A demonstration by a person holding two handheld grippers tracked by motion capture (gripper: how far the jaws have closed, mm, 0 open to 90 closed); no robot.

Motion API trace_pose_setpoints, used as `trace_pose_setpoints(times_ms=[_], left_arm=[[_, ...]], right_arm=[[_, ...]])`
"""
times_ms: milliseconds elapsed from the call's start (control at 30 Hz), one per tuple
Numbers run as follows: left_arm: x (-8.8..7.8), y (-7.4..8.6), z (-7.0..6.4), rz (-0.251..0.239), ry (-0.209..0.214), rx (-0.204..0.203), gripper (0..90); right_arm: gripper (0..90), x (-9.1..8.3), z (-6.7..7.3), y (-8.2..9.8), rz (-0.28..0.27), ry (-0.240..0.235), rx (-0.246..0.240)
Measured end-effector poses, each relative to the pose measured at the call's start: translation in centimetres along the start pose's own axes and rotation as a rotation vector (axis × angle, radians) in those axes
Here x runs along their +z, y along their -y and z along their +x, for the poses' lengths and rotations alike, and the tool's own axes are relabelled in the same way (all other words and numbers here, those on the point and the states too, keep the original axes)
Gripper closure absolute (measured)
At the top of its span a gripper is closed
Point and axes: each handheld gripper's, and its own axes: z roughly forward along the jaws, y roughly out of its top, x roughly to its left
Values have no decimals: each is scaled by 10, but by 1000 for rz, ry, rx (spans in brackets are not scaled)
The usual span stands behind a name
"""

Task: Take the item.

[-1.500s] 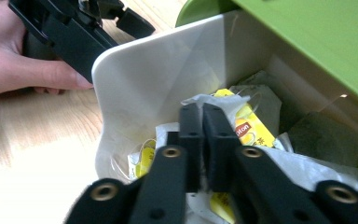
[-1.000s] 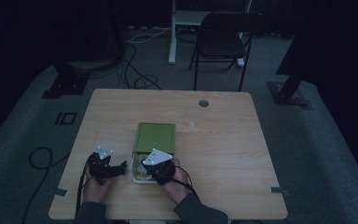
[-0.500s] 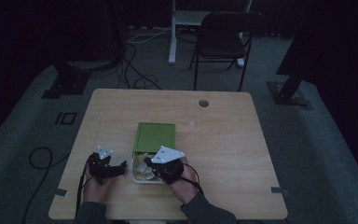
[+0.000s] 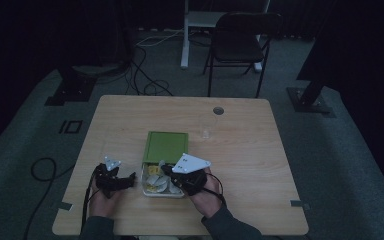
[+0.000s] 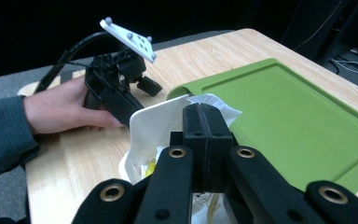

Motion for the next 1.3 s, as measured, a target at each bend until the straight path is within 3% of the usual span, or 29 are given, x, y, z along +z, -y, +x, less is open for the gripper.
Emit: trace_pose_setpoints(times_ms=[200, 867, 1300], left_arm=[[0, 0, 0, 0, 0, 0, 105], [0, 0, 0, 0, 0, 0, 105], [0, 0, 0, 0, 0, 0, 105]], right_arm=[[900, -9, -5, -2, -14, -1, 10], [900, -41, -33, -16, -31, 82, 5], [900, -42, -58, -4, -4, 131, 45]])
